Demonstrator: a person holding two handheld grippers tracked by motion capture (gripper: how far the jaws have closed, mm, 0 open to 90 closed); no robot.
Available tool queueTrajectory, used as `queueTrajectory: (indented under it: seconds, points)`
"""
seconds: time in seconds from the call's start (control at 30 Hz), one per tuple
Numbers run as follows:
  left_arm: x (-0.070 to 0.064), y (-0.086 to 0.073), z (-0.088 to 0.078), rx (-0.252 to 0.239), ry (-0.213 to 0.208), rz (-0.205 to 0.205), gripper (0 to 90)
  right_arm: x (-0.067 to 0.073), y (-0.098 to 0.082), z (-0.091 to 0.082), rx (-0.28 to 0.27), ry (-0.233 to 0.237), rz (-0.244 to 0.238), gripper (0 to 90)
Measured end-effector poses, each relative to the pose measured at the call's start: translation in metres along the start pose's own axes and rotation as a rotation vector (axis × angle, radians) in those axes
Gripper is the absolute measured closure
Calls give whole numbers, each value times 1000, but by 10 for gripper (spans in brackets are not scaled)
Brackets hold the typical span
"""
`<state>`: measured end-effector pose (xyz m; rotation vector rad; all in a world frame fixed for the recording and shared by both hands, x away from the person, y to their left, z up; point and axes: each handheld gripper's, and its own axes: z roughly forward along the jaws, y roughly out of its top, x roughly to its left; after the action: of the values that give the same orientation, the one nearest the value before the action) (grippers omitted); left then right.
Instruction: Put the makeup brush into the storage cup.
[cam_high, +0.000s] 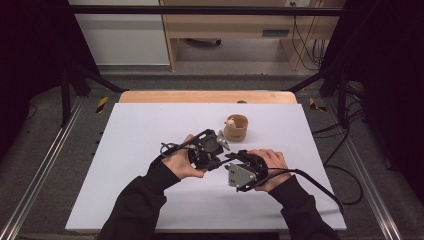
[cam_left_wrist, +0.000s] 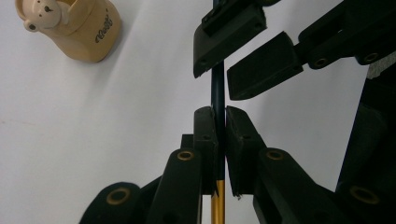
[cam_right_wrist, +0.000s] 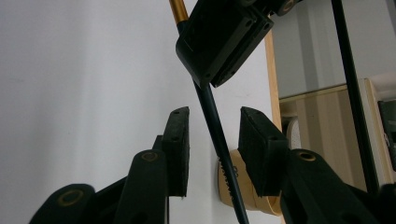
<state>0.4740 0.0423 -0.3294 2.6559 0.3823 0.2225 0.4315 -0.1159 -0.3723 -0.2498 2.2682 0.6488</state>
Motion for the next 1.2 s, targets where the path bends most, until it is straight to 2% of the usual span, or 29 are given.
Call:
queueTrajectory:
  seconds: [0.07, 0.17, 0.6, 0.97, 1.2]
  points:
    - [-1, 0, 0, 0, 0, 2, 827, 0, 0, 1, 6, 6, -10, 659]
    - [-1, 1, 0, 0, 1, 4, 827, 1, 1, 2, 3, 5, 4, 673]
    - [-3, 3, 0, 5, -6, 14, 827, 1, 1, 4, -4, 22, 6, 773]
    - [-4, 3, -1, 3, -10, 15, 828, 1, 1, 4, 3, 36, 0, 806]
    - [-5, 4, 0, 4, -15, 21, 826, 2, 1, 5, 14, 62, -13, 830]
